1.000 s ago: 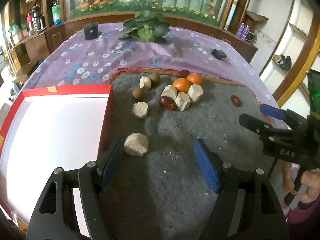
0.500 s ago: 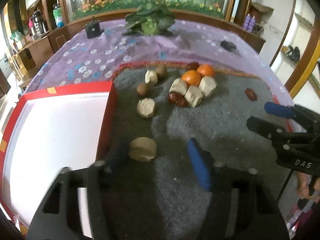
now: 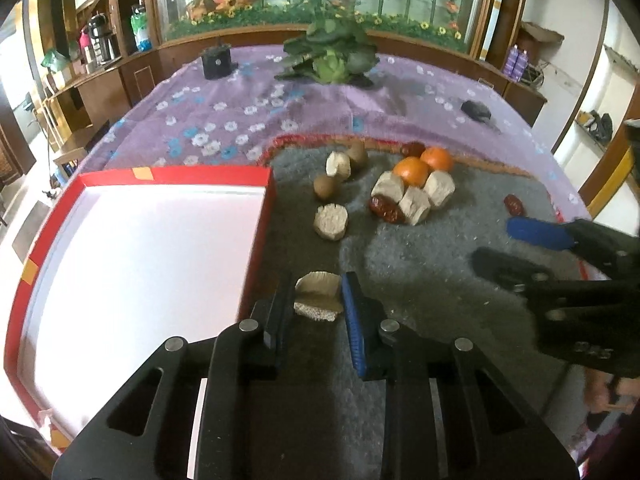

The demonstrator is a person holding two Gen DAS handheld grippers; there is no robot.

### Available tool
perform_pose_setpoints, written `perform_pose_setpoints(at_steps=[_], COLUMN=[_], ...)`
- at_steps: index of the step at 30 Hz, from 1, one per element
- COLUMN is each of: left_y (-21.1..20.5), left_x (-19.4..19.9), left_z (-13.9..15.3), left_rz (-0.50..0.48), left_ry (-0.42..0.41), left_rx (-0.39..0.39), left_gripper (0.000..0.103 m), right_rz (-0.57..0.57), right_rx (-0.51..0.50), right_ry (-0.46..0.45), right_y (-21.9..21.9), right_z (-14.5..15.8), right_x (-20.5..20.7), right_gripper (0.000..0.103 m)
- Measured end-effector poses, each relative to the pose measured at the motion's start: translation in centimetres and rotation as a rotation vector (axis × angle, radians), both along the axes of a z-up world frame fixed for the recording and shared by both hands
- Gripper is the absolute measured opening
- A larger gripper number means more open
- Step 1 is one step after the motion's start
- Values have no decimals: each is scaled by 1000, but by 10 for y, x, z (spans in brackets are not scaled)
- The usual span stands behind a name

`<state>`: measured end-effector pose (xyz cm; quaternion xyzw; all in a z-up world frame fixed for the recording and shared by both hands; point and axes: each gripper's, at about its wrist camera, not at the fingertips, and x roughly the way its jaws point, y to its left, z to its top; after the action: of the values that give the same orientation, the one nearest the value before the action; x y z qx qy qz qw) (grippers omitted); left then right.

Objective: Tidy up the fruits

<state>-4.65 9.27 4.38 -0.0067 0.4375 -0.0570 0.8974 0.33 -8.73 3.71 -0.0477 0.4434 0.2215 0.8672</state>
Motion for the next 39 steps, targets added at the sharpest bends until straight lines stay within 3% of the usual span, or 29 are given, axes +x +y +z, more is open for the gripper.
perform_pose_setpoints(at_steps=[9,19,22,23,25,31,39], left_y=[29,67,73,74,77,84,101], left_x=[-8,0,2,2,5,6,16], left_z=[32,27,24,23,21,18,16], left_rz=[49,145,158,162,167,181,240], left_ry=[-60,-35,-27,-22,-12,-7,4], left_rx=[-12,0,8,10,10,28,55], left_gripper=[23,23,23,23,23,23,23], right_rz=[140,256,263,260,256,243,319], right_rx=[14,-73,-117,-131,-97,-35,-11], right_ry=[20,39,20,15,40,17,-34], right_y=[56,104,106,105,98,94,130], right_z=[-12,-32,-35,-35,-30,-7,15], right_x=[26,53,55,54,55,46,35], right_gripper=[56,51,42,33,25,25,25])
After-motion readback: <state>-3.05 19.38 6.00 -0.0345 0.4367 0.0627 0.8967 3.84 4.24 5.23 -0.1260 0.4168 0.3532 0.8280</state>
